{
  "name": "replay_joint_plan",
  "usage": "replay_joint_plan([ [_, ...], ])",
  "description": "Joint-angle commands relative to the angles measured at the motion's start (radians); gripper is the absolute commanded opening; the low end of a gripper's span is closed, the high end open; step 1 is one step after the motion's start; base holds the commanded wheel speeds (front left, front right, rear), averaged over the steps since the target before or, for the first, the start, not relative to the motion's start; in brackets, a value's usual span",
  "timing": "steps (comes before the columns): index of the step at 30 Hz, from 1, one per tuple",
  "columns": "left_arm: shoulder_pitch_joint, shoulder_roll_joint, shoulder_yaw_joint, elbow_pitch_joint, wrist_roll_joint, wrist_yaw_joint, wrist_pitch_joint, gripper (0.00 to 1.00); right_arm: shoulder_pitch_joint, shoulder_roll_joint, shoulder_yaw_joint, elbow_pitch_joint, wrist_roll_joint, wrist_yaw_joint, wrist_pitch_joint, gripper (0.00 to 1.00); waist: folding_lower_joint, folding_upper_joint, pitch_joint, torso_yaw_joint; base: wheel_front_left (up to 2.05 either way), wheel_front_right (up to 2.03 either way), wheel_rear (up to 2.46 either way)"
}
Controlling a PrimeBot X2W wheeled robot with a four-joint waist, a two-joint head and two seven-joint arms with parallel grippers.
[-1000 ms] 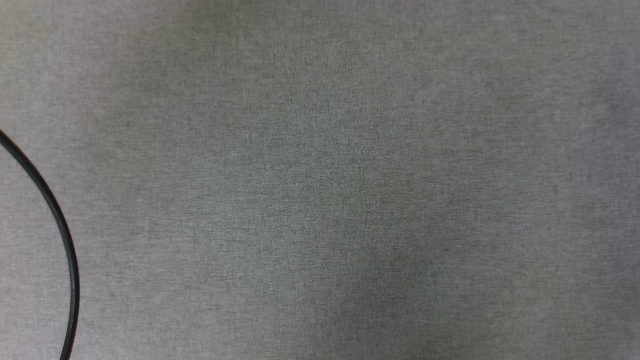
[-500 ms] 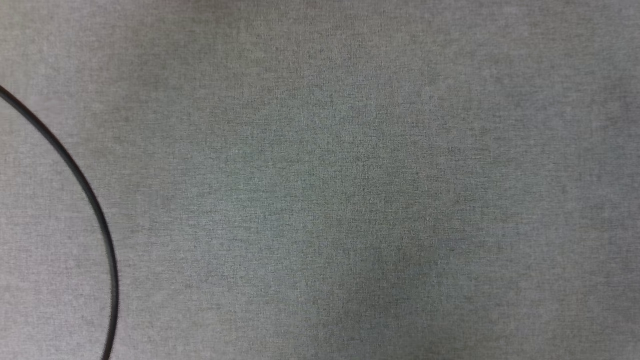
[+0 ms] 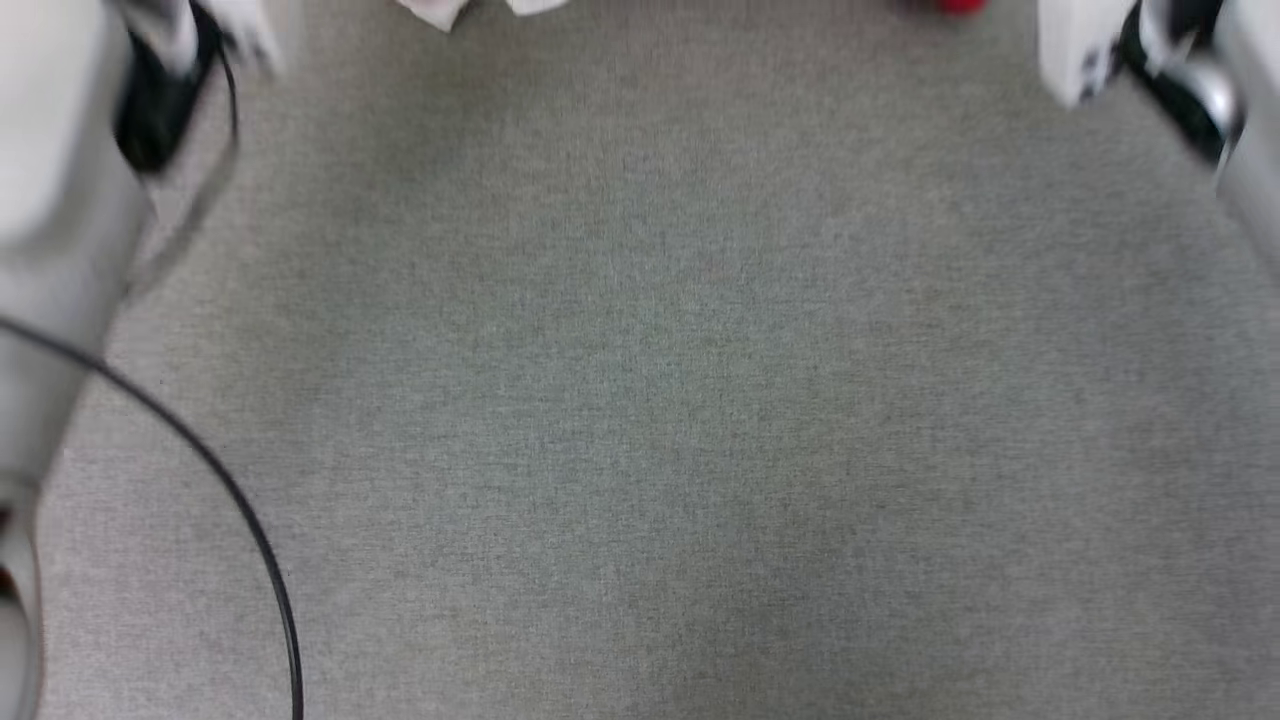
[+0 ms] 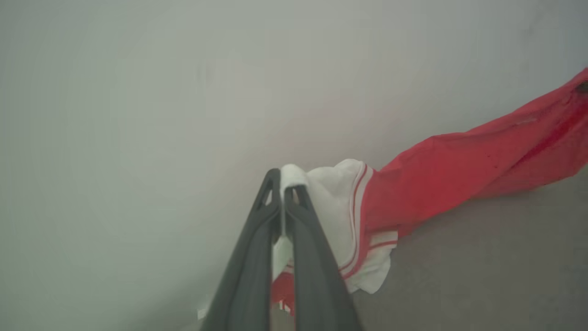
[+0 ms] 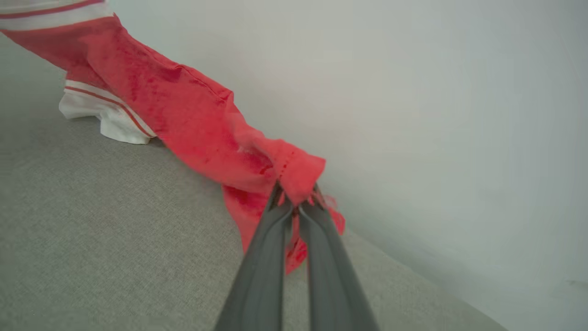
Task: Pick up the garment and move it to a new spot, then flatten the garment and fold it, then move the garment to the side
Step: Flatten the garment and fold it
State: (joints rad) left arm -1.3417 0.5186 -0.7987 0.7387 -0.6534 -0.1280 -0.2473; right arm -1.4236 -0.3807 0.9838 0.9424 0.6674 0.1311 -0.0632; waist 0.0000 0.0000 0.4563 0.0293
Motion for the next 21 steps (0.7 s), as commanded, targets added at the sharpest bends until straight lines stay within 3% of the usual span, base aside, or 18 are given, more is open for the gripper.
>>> replay_joint_plan([
  [1,0.048,0.0,-0.003,-0.015,-0.006,0.005,-0.005,0.0,0.025,-0.014,0.013,-0.014,0.017,-0.001,-0.006,0.0,0.0,0.0,-0.031,-0.004,0.0,0.0,0.0],
  [8,0.398,0.04,-0.028,-0.178,-0.06,0.078,-0.012,0.0,0.239,-0.089,0.111,-0.109,0.143,-0.001,-0.028,0.0,0.0,0.0,-0.132,-0.005,0.0,0.0,0.0],
  [21,0.946,0.192,-0.059,-0.6,-0.177,0.317,0.046,0.0,0.55,-0.216,0.216,-0.219,0.237,-0.001,-0.081,0.0,0.0,0.0,-0.289,-0.018,0.0,0.0,0.0],
])
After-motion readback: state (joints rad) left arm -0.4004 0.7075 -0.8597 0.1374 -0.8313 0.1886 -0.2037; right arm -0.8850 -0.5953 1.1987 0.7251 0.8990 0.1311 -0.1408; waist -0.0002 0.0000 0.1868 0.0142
